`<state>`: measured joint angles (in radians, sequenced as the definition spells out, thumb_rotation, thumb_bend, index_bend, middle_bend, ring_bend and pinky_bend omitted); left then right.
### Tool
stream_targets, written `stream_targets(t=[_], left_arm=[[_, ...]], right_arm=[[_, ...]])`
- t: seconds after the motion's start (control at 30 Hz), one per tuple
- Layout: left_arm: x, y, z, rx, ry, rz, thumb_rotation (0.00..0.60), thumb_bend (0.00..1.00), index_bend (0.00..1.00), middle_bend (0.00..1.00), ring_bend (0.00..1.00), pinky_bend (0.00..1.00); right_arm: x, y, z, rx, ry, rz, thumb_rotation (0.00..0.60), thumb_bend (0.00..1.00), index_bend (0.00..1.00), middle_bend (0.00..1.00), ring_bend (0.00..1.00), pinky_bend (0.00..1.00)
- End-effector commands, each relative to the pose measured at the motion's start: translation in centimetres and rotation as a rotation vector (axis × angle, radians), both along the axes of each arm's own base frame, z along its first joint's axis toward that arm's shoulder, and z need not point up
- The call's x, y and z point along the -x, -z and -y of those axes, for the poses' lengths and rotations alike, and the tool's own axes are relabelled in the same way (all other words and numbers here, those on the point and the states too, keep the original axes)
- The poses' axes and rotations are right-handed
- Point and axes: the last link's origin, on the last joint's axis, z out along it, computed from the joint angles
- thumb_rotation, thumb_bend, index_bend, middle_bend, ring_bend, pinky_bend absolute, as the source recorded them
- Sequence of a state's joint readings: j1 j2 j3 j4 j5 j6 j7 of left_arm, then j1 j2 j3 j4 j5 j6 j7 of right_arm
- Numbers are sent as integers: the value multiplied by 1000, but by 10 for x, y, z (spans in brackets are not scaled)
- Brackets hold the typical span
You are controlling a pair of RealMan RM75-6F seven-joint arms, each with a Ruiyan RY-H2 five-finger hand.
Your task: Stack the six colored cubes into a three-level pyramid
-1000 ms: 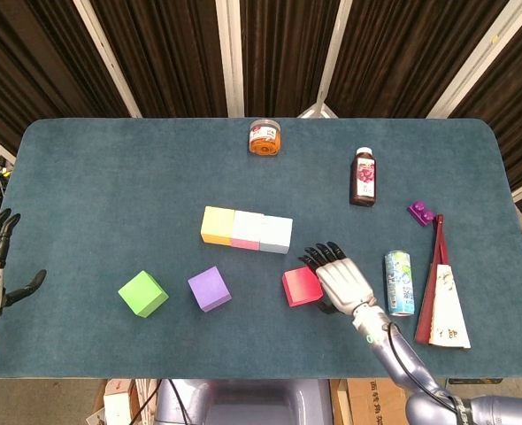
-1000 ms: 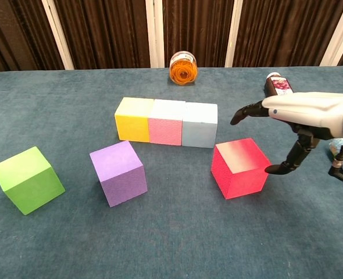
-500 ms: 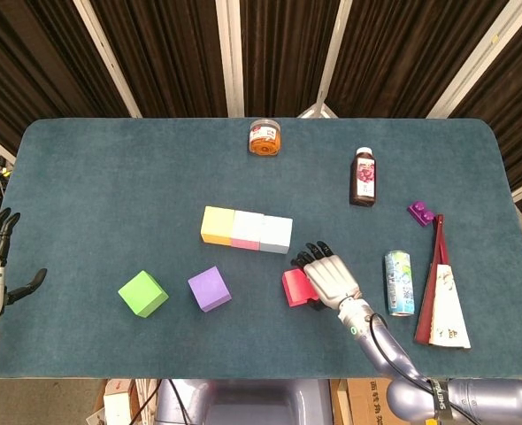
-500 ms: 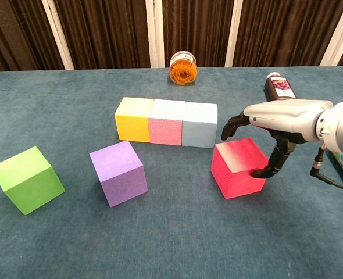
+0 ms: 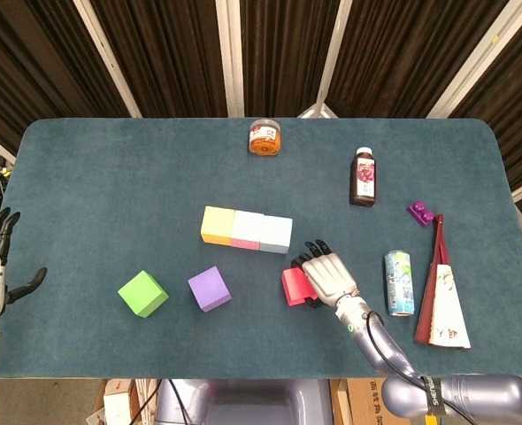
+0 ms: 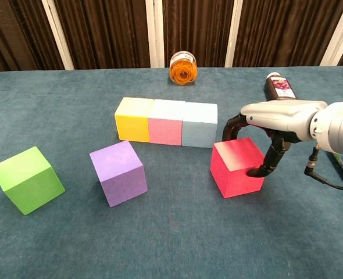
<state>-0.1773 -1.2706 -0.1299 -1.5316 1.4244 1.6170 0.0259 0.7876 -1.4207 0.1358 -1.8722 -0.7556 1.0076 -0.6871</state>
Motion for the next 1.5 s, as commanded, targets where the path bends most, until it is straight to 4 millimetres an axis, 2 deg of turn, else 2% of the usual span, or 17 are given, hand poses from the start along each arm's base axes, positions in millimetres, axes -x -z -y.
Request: stream_targets(t=[0.03,0.37,0.5,0.77,0.9,1.07,1.3,1.5], left_arm=[[0,0,0,-3,0,1,600,273,86,29,0,0],[0,1,1,-7,-4,-17,600,273,87,27,0,0],[1,2,0,-13,-17,-51,600,273,87,25,0,0],[1,8,-3,-26,-48,-123,600,273,87,25,0,0],[-1,11,-3,-16,-43,-124,600,273,88,25,0,0],[0,13,-4,-20,-50,-129,600,273,88,24,0,0],[0,13,-5,-29,-62,-144,600,273,88,23,0,0],[1,13,-4,-27,-69,-147,600,273,88,23,0,0]], right_arm=[[-1,-1,0,6,1,7,600,278,348,313,104,0],[-5,-11,-3,24,-13,17,600,278,373,335,132,0],[-10,-26,-6,47,-18,23,600,277,373,338,135,0],[-30,-72,-4,111,14,55,600,278,379,341,142,0],[-49,-86,9,104,64,48,600,278,379,341,146,0],[-78,-92,30,114,107,-53,600,278,379,341,153,0],[-135,-82,63,159,274,-97,600,279,379,346,165,0],[-164,-75,81,194,411,-23,600,278,379,346,171,0]])
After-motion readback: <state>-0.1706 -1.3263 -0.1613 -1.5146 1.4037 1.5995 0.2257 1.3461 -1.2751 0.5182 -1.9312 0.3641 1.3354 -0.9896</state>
